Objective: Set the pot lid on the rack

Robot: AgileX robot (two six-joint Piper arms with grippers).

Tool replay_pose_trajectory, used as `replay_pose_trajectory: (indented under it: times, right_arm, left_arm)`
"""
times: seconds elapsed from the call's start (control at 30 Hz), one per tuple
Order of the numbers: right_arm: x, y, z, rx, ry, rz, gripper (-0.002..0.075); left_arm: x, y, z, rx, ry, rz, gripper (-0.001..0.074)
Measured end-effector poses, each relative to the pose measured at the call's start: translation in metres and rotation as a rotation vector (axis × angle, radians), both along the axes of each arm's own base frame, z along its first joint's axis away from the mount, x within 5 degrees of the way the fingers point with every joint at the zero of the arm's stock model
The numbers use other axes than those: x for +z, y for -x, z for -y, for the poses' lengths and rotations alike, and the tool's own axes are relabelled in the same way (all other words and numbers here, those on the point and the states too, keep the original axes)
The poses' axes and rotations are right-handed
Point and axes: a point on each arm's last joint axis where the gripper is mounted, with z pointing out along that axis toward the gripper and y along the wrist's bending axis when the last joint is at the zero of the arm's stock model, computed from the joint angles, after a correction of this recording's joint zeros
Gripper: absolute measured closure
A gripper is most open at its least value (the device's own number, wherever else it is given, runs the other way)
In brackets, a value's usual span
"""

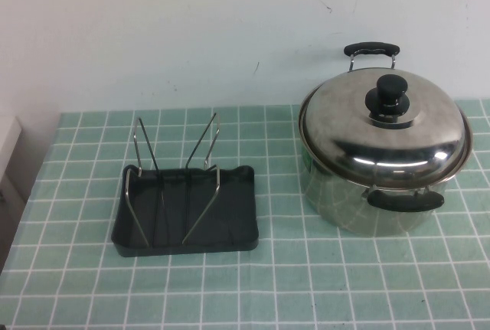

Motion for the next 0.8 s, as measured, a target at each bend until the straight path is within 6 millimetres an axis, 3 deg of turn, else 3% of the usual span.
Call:
replay_pose_trajectory:
  times: [0.47, 0.8]
  right_arm:
    - [0.0, 0.0, 0.001, 0.003, 0.047, -0.004, 0.0727]
    - [0.008, -0.003, 0.003, 0.02, 0.169, 0.088, 0.0727]
  left_arm:
    - [0.001, 0.0, 0.0, 0.001, -0.005, 0.012, 0.0738]
    - [0.014, -0.003, -0.002, 0.015, -0.017, 0.178, 0.0738]
